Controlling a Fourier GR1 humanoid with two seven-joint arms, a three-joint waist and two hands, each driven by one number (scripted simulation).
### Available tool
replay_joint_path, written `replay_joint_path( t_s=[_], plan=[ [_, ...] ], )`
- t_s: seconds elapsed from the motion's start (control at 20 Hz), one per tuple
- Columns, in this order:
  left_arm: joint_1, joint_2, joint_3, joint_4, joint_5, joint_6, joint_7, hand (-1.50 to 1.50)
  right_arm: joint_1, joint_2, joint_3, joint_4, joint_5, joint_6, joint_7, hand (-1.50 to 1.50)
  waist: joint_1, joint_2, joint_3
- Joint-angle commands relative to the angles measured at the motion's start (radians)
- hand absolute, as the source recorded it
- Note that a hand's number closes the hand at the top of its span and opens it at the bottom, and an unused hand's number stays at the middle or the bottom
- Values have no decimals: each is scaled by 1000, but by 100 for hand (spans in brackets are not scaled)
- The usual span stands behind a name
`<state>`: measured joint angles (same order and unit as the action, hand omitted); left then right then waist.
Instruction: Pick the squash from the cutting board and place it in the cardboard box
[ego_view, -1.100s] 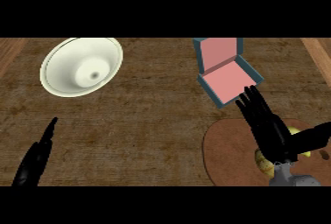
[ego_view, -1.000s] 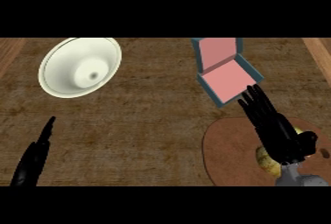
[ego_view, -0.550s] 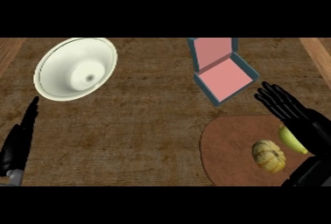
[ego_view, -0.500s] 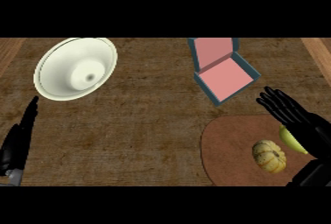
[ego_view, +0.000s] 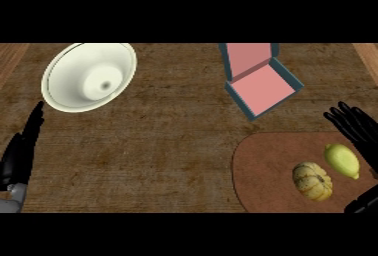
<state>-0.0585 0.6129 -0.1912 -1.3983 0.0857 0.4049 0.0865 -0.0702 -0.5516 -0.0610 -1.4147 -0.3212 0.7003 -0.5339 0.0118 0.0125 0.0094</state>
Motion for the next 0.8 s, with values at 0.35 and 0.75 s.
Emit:
replay_joint_path(
  t_s=[0.35, 0.75],
  plan=[
    [-45, -2, 11, 54, 11, -54, -30, 0, -108, -228, 165, 4, 455, -26, -368, -150, 32, 4, -4],
    [-27, 1, 37, 52, 14, -69, -49, 0, -168, -337, 354, 137, 670, -179, -536, -150, 29, -4, -7]
  ],
)
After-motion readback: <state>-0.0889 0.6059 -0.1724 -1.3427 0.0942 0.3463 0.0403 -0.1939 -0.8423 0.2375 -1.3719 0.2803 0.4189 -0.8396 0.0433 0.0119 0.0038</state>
